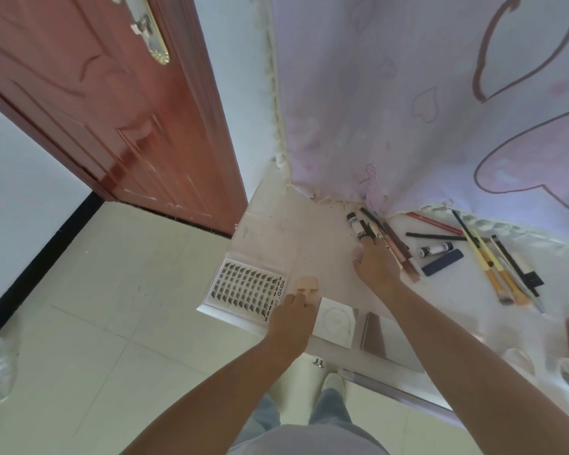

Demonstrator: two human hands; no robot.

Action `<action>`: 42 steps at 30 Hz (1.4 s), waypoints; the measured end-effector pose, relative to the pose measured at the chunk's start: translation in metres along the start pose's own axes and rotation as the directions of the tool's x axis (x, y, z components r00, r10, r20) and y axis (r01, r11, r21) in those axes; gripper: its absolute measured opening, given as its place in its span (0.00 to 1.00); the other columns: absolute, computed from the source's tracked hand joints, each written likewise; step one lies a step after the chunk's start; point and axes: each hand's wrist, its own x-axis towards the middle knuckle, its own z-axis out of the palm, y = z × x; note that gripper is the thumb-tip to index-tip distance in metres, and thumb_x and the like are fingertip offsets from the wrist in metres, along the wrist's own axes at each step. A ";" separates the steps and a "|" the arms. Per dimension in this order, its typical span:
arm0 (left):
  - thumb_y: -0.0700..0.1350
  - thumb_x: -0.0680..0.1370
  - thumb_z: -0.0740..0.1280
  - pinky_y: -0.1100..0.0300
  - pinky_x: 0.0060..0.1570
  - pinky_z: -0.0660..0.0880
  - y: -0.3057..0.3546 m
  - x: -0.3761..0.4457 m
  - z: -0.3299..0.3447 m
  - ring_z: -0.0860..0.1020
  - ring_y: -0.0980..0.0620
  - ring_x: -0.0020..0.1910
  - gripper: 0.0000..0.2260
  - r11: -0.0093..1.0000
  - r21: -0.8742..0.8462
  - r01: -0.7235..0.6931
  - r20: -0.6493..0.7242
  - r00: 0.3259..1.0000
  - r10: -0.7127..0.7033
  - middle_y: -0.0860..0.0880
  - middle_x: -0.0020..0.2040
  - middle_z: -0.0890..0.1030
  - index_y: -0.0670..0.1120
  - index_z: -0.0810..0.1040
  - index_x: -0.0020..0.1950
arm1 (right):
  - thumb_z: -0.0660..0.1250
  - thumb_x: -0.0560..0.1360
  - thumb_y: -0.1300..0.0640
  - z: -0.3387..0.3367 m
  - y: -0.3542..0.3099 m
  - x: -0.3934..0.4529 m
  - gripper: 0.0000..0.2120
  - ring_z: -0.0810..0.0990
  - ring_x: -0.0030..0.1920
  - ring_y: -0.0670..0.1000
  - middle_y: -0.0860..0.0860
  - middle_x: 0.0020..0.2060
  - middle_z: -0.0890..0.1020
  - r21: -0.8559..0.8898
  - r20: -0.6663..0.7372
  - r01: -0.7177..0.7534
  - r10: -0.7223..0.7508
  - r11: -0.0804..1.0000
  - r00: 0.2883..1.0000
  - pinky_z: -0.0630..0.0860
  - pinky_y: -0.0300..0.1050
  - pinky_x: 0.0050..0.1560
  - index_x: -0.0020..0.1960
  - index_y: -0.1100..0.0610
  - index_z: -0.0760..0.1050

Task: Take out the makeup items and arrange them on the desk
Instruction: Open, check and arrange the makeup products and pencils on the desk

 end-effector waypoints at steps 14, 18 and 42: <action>0.37 0.78 0.58 0.56 0.62 0.71 -0.011 0.007 0.012 0.65 0.47 0.65 0.16 0.998 -0.036 -0.052 -0.041 0.998 0.050 0.44 0.65 0.66 0.40 0.65 0.67 | 0.60 0.75 0.57 -0.013 0.001 -0.001 0.08 0.76 0.49 0.56 0.56 0.45 0.75 -0.043 0.185 -0.058 0.065 0.997 0.981 0.69 0.44 0.43 0.47 0.61 0.74; 0.40 0.79 0.58 0.56 0.61 0.71 -0.012 0.007 0.008 0.65 0.47 0.65 0.16 0.997 -0.045 -0.062 -0.038 0.997 0.060 0.44 0.65 0.66 0.41 0.65 0.67 | 0.66 0.71 0.58 -0.032 0.012 -0.011 0.09 0.72 0.42 0.51 0.53 0.42 0.74 0.263 0.196 -0.195 0.146 0.945 0.970 0.68 0.41 0.39 0.47 0.63 0.74; 0.44 0.82 0.51 0.65 0.27 0.60 0.017 -0.009 -0.114 0.62 0.56 0.26 0.14 0.732 -0.490 -0.474 -0.537 0.825 0.175 0.52 0.28 0.63 0.48 0.63 0.36 | 0.48 0.81 0.53 -0.105 -0.042 -0.087 0.17 0.62 0.19 0.44 0.50 0.26 0.63 0.809 0.171 -0.234 0.166 0.539 0.971 0.58 0.34 0.16 0.36 0.55 0.65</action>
